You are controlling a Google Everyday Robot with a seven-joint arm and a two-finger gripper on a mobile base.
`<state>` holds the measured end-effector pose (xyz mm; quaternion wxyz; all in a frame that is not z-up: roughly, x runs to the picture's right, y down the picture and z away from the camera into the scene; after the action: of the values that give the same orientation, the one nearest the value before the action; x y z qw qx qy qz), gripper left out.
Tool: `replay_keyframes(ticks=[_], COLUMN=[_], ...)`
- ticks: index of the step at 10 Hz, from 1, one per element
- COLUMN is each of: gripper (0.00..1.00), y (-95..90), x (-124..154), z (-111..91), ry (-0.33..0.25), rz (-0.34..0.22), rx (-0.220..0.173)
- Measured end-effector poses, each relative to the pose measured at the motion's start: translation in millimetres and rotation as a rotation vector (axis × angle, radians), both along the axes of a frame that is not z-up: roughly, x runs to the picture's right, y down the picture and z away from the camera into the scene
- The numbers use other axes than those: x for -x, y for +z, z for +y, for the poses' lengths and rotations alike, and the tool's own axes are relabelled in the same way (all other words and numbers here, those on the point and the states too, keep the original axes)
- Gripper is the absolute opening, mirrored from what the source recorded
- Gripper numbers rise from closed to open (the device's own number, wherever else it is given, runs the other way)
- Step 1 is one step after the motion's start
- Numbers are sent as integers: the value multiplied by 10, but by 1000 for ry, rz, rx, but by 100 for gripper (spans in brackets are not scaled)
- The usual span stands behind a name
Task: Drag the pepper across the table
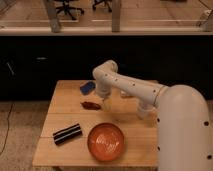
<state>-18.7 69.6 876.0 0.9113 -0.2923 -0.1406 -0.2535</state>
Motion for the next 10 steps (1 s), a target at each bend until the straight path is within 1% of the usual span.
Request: replay_keyframes(ticks=[4, 10], gripper=[80, 80], y=[120, 251], x=[115, 253], z=[50, 84], ry=[-19, -15], rz=[-16, -33], rx=[11, 24])
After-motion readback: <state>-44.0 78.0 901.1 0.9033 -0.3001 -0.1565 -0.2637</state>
